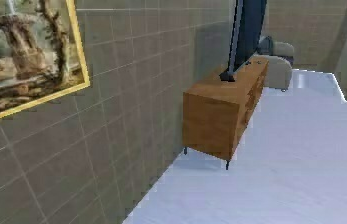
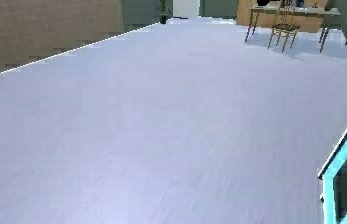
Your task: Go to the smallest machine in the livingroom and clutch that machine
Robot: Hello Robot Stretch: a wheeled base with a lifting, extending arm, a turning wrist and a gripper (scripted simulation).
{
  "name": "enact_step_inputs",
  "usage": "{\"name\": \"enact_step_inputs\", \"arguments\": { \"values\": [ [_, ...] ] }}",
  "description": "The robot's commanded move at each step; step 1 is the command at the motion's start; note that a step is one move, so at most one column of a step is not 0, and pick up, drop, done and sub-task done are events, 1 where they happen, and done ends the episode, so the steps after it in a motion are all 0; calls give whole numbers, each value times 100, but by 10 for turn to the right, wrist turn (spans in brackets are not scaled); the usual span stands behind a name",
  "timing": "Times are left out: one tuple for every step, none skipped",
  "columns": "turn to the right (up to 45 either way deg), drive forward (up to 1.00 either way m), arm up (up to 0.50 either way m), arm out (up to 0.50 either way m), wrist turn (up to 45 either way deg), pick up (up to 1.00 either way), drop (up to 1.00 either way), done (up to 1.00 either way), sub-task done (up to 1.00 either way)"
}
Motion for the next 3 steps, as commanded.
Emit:
{"name": "enact_step_inputs", "arguments": {
  "values": [
    [300,0,0,0,0,0,0,0,0],
    [0,10,0,0,0,0,0,0,0],
    [450,0,0,0,0,0,0,0,0]
  ]
}}
